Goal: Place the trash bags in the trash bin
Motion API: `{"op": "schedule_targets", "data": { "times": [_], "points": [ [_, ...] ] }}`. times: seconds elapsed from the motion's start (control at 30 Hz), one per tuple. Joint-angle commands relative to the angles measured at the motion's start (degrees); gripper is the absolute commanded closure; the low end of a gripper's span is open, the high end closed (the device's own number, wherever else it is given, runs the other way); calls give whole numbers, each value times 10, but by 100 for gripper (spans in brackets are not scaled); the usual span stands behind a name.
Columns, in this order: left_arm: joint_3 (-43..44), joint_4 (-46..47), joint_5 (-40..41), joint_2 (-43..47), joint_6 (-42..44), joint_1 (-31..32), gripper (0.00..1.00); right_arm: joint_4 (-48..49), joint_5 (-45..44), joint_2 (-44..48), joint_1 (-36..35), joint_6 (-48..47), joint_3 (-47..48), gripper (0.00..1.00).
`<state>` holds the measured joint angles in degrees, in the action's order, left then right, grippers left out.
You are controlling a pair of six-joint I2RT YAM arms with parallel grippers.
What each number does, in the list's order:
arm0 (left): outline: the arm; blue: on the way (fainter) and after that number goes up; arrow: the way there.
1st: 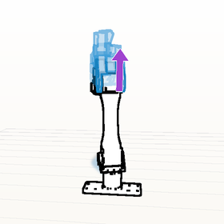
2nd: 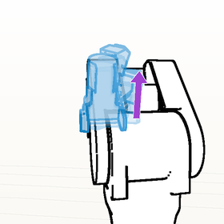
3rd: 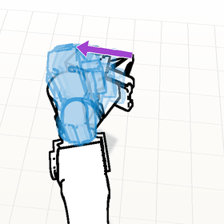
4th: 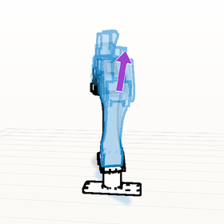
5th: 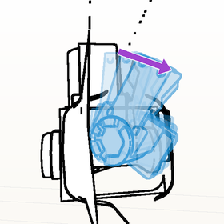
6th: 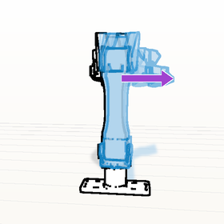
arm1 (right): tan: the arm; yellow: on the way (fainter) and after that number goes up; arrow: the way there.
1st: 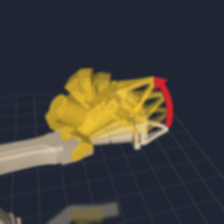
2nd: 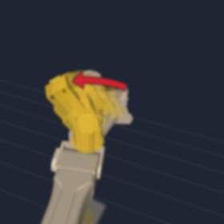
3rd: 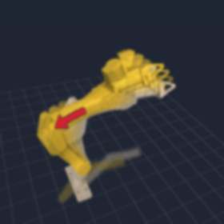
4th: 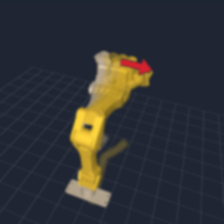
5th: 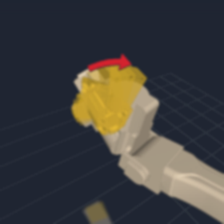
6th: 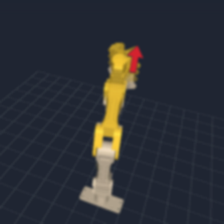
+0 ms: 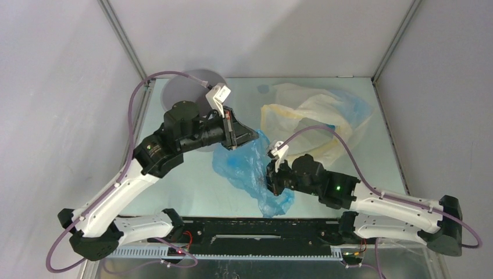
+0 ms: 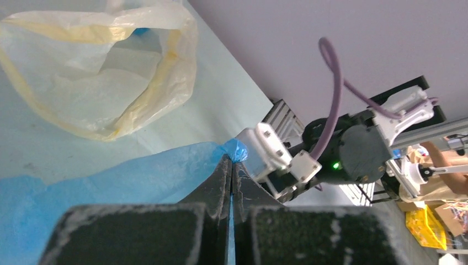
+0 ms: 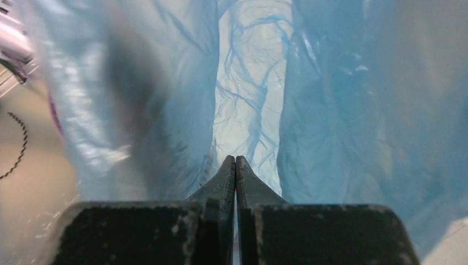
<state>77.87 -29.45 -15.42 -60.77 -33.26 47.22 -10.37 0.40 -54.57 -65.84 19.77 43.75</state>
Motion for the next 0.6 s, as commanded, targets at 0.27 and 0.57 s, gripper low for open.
{"op": "schedule_targets", "data": {
  "times": [0.27,0.57],
  "points": [
    [-65,116,59,12,-94,17,100,148,-209,-51,-53,-43,-70,100],
    [-78,142,66,-2,-105,28,100,144,-279,-83,-90,-11,-90,100]
  ]
}}
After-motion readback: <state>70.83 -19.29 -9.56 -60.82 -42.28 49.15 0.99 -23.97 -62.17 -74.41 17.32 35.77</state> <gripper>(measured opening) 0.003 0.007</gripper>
